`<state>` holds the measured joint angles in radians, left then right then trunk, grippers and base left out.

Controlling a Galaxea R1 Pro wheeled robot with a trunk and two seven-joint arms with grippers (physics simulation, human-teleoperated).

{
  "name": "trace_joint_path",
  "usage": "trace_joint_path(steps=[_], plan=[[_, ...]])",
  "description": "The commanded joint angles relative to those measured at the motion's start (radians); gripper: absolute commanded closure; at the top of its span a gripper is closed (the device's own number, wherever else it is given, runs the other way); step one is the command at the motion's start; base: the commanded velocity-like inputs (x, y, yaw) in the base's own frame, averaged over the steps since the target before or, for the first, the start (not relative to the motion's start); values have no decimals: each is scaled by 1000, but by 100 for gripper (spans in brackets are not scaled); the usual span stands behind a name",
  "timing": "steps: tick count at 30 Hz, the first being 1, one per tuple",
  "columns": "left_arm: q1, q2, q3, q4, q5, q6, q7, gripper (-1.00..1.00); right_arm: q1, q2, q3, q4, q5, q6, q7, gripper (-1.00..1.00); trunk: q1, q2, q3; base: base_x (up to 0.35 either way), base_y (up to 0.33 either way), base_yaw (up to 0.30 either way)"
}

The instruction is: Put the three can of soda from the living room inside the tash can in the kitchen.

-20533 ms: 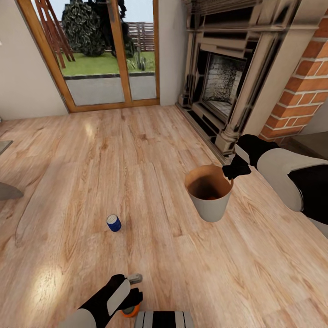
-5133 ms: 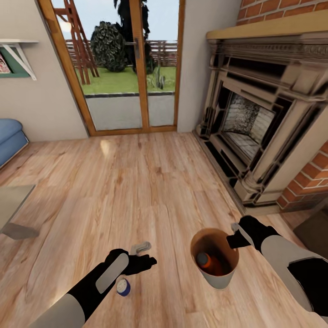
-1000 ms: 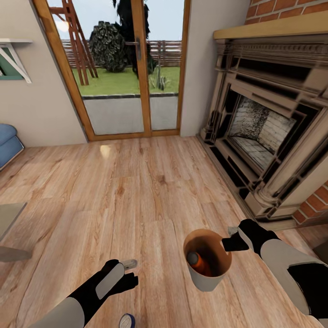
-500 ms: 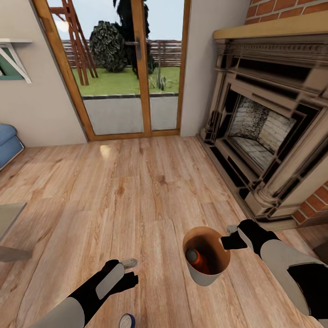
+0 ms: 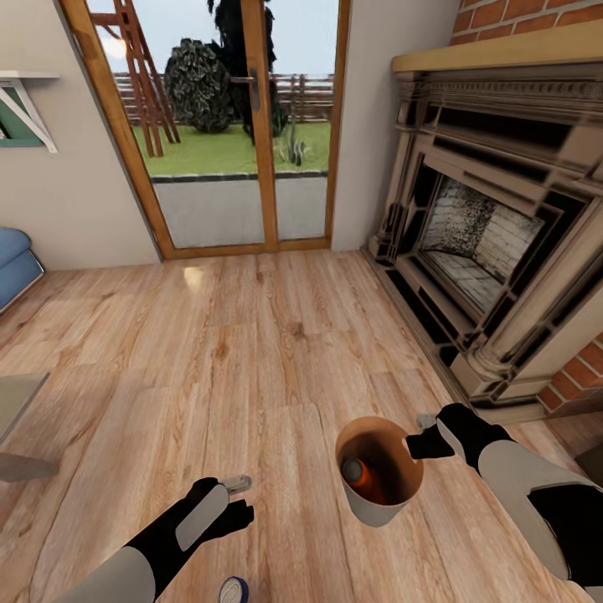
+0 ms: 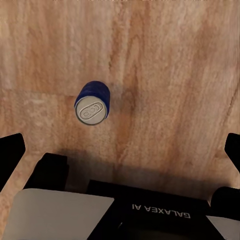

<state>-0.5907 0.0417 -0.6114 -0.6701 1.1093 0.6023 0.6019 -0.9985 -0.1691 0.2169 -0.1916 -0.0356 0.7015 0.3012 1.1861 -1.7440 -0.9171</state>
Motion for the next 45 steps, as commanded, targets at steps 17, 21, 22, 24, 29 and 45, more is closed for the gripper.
trace_joint_path(steps=[17, 21, 22, 24, 29, 45], plan=[[0, 0, 0, 0, 0, -8, -1, -100, -2, -1, -6, -1, -17, 7, 8, 100, 0, 0, -17, 0, 0, 0], [0, 0, -1, -2, 0, -9, -1, -100, -2, -2, -10, -2, -17, 8, 8, 100, 0, 0, -24, 0, 0, 0], [0, 0, -1, -3, 0, -9, -1, -100, -2, -2, -11, -2, -17, 10, 8, 100, 0, 0, -25, 0, 0, 0], [0, 0, -1, -6, 0, -9, -1, -100, -3, -3, -12, -9, -17, 29, 9, 100, 0, 0, -29, 0, 0, 23], [0, 0, 0, -6, 0, -9, -1, -100, -2, -6, -14, -70, -17, 59, 9, 100, 0, 0, -34, 0, 0, 32], [0, 0, 5, -10, 1, -7, -1, -100, -1, -16, -11, -206, -14, 185, 9, 100, 0, 0, -35, 0, 0, 3]])
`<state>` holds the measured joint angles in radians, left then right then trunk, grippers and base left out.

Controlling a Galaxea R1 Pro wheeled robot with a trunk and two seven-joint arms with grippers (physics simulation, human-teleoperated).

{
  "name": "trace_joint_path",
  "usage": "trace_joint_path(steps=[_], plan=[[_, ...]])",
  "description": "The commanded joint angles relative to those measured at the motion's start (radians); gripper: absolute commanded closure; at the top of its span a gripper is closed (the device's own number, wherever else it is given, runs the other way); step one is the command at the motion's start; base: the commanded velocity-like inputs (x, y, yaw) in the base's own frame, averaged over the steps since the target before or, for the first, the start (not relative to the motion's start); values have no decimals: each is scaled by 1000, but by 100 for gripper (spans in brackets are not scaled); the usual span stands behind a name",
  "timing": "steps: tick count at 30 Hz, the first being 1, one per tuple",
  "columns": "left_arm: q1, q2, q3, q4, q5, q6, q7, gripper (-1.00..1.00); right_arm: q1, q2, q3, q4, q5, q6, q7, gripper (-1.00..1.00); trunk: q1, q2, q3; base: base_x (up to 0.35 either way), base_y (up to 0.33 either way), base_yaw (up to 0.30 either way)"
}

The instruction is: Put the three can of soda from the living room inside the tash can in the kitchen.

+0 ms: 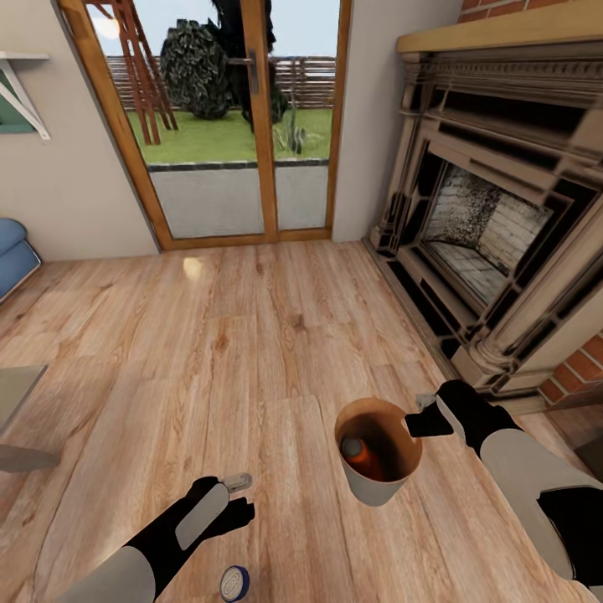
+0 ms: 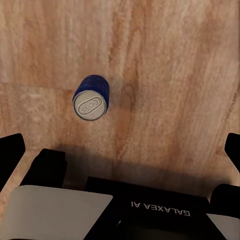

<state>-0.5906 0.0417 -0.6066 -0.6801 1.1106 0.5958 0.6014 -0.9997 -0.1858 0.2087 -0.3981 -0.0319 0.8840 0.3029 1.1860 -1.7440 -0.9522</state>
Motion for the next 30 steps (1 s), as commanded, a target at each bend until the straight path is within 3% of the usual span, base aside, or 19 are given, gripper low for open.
trace_joint_path(steps=[1, 14, 17, 20, 26, 30], plan=[[0, 0, 0, 0, 0, 0, 0, -100, 0, 0, -2, 0, -17, 3, 7, 100, 0, 0, 0, 0, 0, 0], [0, 4, 4, 10, 5, 6, -35, -100, 0, 6, 2, -2, -12, 7, 6, 100, 0, 0, 0, 0, 0, 0], [0, 5, 4, 11, 4, 9, -86, -100, 0, 5, 3, -2, -11, 7, 6, 100, 0, 0, 0, 0, 0, 0], [0, 7, 3, 13, 5, 13, -181, -100, 1, 5, 3, -2, -11, 7, 5, 100, 0, 0, 0, 0, 0, 0], [0, 15, 4, 18, 4, 13, -230, -100, 1, 6, 3, -2, -10, 7, 0, 100, 0, 0, 0, 0, 0, 0], [0, 42, 5, 70, 3, 8, -243, -100, 1, 8, 4, -2, -10, 7, -2, 100, 0, 0, 0, 0, 0, 0]])
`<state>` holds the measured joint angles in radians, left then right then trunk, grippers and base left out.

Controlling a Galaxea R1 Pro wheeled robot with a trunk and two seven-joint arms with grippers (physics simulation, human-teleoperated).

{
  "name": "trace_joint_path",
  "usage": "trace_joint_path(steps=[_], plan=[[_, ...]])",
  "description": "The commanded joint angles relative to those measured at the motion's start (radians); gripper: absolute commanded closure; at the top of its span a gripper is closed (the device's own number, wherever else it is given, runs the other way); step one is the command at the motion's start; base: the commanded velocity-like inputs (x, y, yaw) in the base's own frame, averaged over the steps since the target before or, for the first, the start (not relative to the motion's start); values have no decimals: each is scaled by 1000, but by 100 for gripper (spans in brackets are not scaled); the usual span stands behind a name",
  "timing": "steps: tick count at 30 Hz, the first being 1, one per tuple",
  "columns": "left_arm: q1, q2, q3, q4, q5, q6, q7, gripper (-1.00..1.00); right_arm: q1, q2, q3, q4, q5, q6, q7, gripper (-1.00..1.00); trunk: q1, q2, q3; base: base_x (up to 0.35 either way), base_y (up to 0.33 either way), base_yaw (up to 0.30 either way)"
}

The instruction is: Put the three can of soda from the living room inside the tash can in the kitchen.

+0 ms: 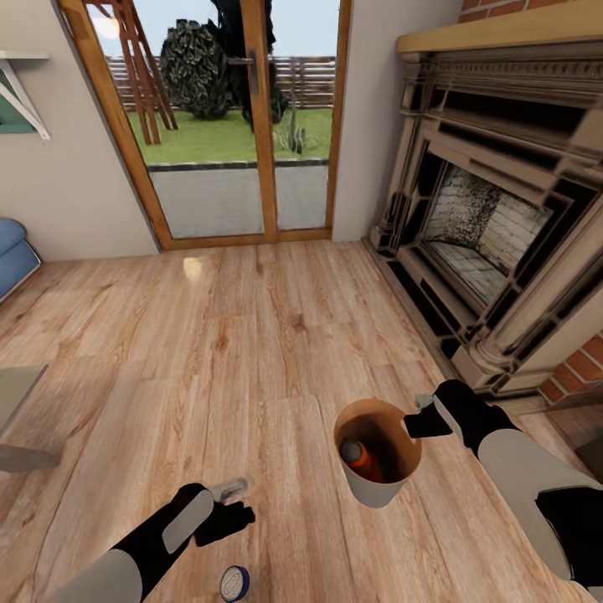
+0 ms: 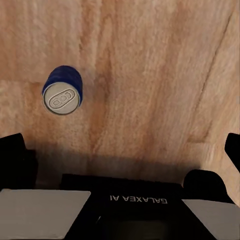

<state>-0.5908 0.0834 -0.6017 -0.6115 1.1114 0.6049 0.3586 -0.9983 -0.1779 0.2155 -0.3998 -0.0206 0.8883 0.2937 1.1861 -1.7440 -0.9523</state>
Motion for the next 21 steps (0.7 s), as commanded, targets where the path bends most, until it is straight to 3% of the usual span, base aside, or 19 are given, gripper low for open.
trace_joint_path(steps=[1, 8, 11, 21], plan=[[0, 6, 0, 14, 2, -2, -1, -100, 0, 1, -3, 0, -21, 3, 7, 100, 0, 0, 0, 0, 0, 0], [-3, 96, 2, 78, 5, -6, -7, -100, 0, 3, -1, 1, -19, 3, 4, 100, 0, 0, 0, 0, 0, 0], [-3, 109, 2, 103, 5, -6, -12, -100, 1, 3, -1, 1, -19, 3, 4, 100, 0, 0, 0, 0, 0, 0], [-3, 108, 1, 126, 1, -7, -27, -100, 1, -2, -2, 1, -19, 3, 4, 100, 0, 0, 0, 0, 0, 0]])
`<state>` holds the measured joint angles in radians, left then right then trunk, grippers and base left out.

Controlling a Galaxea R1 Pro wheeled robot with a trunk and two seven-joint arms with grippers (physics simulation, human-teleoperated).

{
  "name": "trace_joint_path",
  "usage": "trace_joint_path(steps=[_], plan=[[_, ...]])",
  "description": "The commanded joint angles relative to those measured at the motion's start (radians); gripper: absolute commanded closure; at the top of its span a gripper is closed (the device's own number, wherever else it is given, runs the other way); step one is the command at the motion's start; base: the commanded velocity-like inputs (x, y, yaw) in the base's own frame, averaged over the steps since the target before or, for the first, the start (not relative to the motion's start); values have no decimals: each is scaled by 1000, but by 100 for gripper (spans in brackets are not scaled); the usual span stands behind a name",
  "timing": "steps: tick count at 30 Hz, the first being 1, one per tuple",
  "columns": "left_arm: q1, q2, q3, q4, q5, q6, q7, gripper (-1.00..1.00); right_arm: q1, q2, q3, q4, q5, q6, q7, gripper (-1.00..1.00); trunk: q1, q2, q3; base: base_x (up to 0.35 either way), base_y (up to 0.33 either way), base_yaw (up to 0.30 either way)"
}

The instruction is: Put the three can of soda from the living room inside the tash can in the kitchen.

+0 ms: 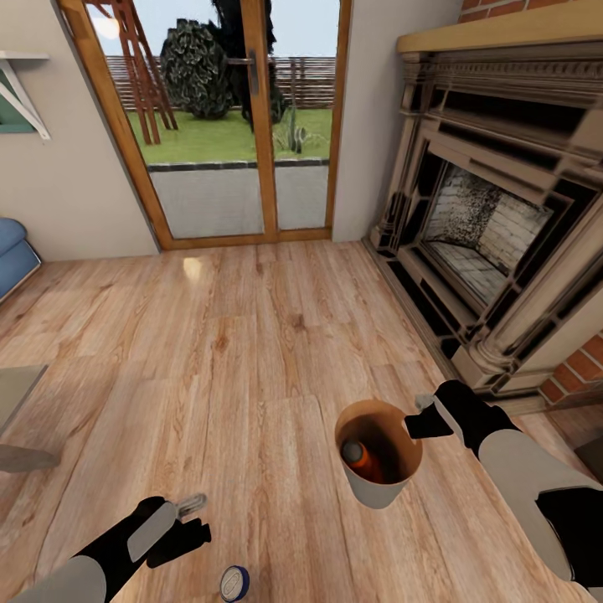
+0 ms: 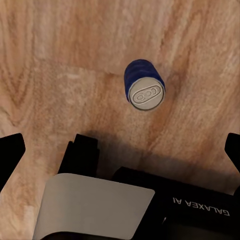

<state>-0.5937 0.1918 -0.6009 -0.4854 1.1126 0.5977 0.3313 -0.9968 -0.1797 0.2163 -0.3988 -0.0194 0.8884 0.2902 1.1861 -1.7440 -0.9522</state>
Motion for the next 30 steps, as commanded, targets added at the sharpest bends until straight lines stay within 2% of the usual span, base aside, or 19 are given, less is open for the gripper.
trace_joint_path(steps=[1, 24, 30], plan=[[0, 0, 0, 0, 0, 0, 0, -100, 0, 0, -3, 0, -21, 3, 7, 100, 0, 0, 0, 0, 0, 0], [0, -8, -2, -9, -2, 10, -2, -100, 0, -4, -3, 0, -21, 3, 8, 100, 0, 0, 0, 0, 0, 0], [0, -10, -2, -24, -2, 11, -3, -100, 0, -6, -4, 0, -21, 3, 8, 100, 23, -42, -19, 0, 0, 0]])
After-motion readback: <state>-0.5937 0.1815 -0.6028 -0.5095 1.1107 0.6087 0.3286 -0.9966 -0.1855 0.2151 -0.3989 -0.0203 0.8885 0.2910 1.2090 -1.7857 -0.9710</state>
